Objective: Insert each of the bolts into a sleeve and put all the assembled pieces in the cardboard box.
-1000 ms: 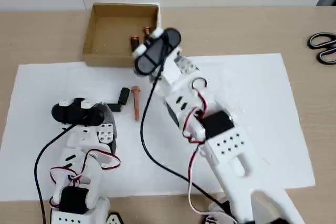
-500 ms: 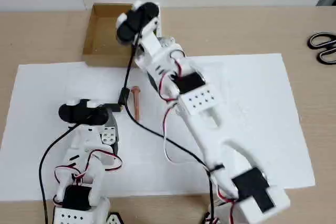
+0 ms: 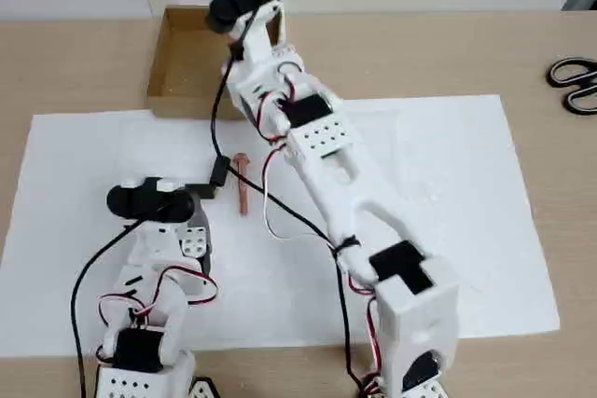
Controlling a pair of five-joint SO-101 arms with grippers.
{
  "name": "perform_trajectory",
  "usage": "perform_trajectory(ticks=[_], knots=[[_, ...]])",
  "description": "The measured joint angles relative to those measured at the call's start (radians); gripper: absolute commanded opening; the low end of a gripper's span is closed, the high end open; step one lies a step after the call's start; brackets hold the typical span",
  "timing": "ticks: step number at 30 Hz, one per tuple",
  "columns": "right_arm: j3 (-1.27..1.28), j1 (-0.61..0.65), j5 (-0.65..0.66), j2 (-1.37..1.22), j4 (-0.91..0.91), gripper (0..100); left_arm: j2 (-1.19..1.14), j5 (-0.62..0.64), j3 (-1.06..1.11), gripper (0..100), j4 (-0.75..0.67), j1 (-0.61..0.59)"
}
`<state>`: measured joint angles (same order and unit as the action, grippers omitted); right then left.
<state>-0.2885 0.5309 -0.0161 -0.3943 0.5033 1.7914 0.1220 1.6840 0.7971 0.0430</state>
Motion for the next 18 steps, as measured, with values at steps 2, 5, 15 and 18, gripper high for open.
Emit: perform_trajectory(ticks=[2,5,15,18], knots=[[-0.058,0.000,-0.003,-0.046,0.000,0.3,0.000,0.000,0.000,1,0.000,0.000],[-0.138,0.000,-0.009,-0.121,0.000,0.3,0.000,0.000,0.000,1,0.000,0.000],[-0.453,-0.035,-0.009,-0.443,-0.018,0.3,0.000,0.000,0.000,1,0.064,0.000],[-0.552,-0.041,-0.009,-0.540,-0.018,0.3,0.000,0.000,0.000,1,0.064,0.000]])
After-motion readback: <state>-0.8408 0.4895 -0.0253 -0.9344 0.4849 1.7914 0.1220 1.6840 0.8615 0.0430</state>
